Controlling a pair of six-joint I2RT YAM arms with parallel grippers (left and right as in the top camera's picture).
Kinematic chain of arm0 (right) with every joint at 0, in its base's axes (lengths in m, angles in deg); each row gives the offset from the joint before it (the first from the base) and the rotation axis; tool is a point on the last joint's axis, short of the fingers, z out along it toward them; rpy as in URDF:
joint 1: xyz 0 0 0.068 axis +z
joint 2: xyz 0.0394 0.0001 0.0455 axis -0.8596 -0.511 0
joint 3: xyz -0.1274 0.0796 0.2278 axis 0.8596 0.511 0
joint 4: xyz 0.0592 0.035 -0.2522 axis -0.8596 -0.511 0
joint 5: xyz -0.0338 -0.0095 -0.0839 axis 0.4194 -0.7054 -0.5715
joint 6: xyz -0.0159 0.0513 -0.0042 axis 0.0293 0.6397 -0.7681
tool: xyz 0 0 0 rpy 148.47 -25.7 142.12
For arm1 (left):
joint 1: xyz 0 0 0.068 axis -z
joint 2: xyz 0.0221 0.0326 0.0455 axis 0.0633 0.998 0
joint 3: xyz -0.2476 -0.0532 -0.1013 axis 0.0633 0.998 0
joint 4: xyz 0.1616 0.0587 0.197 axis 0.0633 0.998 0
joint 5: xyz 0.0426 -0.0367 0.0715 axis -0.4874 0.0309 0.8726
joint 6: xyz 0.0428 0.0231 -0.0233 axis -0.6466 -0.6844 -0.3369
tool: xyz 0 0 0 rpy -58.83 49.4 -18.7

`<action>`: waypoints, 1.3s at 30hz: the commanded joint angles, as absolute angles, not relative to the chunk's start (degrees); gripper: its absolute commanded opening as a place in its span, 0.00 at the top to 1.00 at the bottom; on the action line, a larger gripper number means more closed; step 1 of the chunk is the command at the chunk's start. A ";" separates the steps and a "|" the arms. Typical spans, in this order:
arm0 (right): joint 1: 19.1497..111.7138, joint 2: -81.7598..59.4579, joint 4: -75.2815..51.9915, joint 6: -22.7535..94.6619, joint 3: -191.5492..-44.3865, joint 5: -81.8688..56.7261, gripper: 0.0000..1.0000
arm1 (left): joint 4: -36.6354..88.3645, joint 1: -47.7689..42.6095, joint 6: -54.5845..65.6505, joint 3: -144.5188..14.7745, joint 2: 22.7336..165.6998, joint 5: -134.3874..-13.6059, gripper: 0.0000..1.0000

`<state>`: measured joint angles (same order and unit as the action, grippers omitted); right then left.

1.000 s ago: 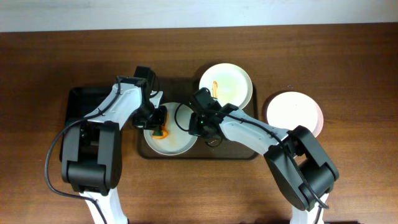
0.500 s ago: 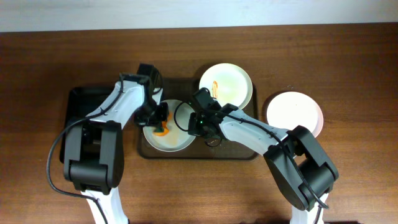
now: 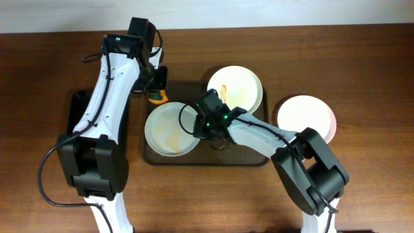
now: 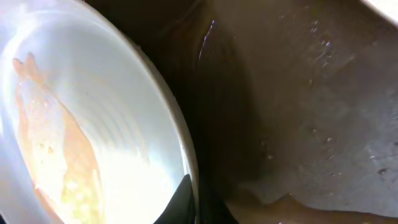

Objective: Clean dirty plates on tray and stack at the side
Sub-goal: 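Lift the plate with the right gripper and stack it on the side plate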

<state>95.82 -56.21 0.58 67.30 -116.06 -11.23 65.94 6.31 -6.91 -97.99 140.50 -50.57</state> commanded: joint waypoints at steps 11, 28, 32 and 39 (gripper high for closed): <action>90.51 -34.44 -26.13 52.04 -115.68 -28.58 0.96 | 66.09 5.98 -7.81 -98.51 140.63 -50.26 1.00; 119.67 -33.30 -27.55 52.04 -115.68 -98.50 0.96 | 66.07 5.96 -7.81 -98.51 140.63 -50.24 1.00; 120.13 -33.30 -27.50 52.83 -115.68 -94.72 0.96 | 66.07 5.98 -7.83 -98.51 140.63 -50.24 1.00; 101.90 -28.04 -28.46 59.08 -115.68 -43.47 0.96 | 65.90 5.98 -7.83 -98.51 140.63 -50.24 1.00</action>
<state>108.85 -32.76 -27.87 56.98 -115.49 -61.02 66.03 6.31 -6.91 -97.99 140.50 -50.41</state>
